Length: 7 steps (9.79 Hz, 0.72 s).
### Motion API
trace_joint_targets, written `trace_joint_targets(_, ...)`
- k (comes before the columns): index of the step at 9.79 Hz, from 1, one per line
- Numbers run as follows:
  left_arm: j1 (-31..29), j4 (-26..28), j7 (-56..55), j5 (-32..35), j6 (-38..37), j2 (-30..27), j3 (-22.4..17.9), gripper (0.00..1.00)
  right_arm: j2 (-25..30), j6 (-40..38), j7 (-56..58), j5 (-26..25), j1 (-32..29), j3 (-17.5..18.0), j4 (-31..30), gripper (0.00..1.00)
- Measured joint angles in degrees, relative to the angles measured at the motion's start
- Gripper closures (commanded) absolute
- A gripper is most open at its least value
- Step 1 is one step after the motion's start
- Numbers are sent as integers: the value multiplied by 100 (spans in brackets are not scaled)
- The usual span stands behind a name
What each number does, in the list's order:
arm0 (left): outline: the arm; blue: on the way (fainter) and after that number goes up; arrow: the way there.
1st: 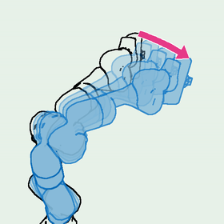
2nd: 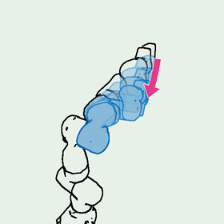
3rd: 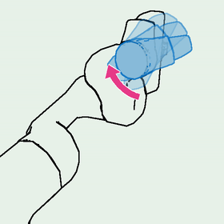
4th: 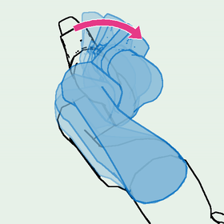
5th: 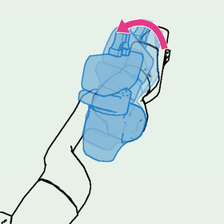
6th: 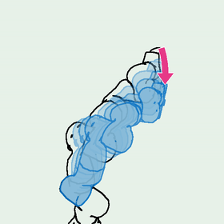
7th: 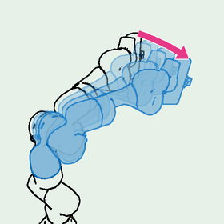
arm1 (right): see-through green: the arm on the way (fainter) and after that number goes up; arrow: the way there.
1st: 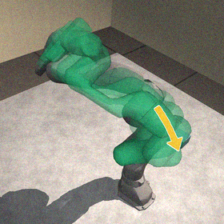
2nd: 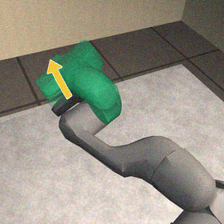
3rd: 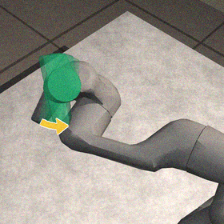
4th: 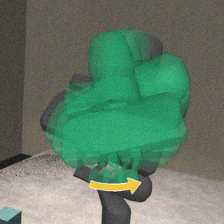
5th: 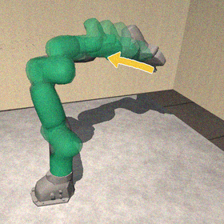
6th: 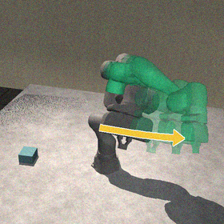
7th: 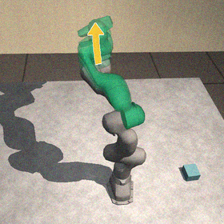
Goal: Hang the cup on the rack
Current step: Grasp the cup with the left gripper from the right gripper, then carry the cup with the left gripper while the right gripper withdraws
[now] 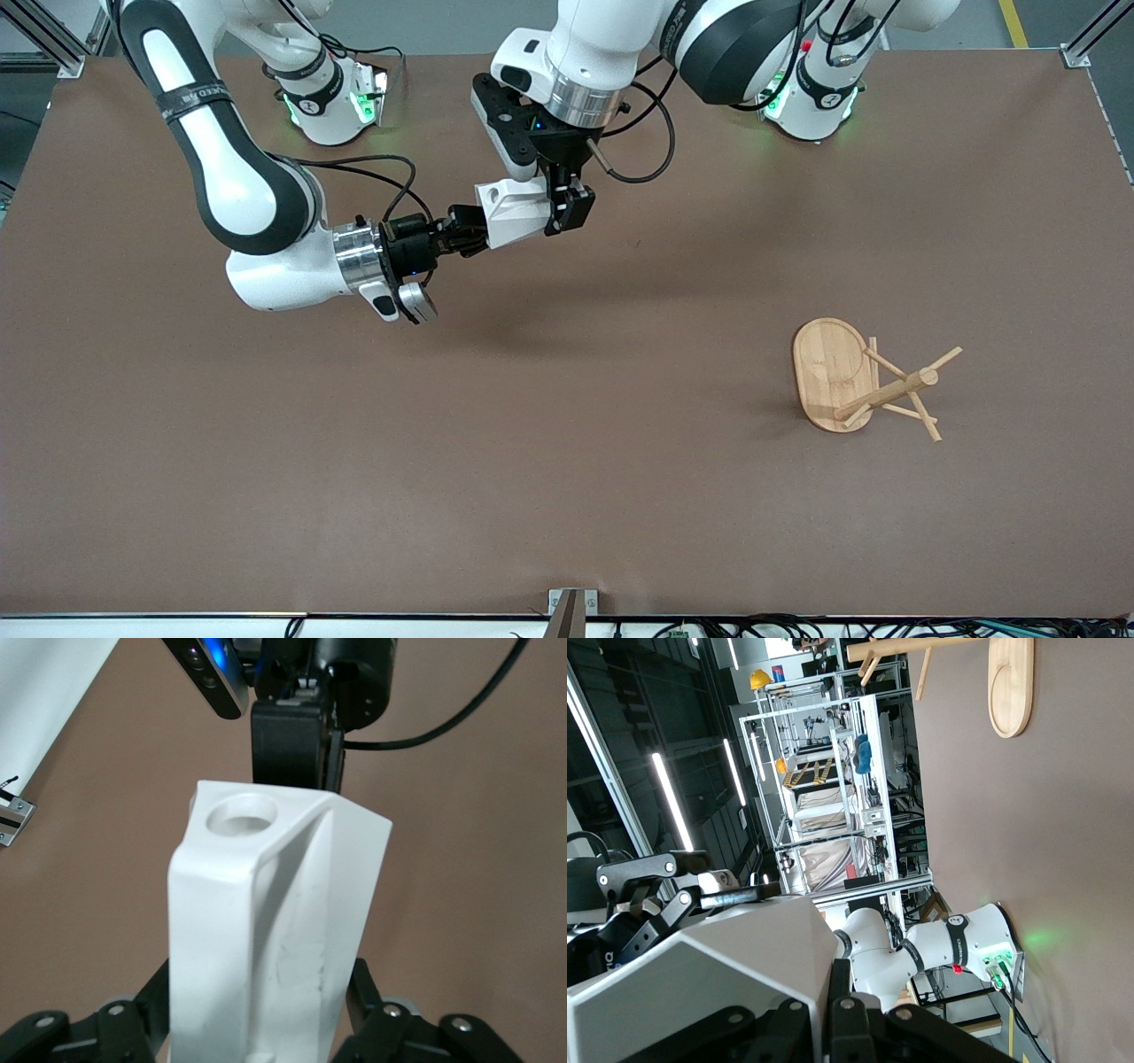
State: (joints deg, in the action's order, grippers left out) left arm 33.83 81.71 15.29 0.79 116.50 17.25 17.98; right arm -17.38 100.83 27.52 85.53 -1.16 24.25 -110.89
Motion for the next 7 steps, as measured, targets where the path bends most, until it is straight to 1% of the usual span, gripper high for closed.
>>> trace_joint_targets(1,1,-11,0,0,-36,0,0,99,-1,1,2,0,0,8,0,100)
trace_joint_targets(2,1,-19,0,0,-62,0,0,100,-2,2,2,0,1,15,-2,94)
trace_joint_targets(3,1,-21,0,0,-87,0,-1,100,-5,5,1,7,1,21,-3,1)
trace_joint_targets(6,-52,-18,-6,2,-350,23,-67,100,18,148,-76,40,2,27,14,0)
trace_joint_targets(7,-87,-14,-20,3,-395,45,-93,100,72,204,-260,-167,-14,7,41,0)
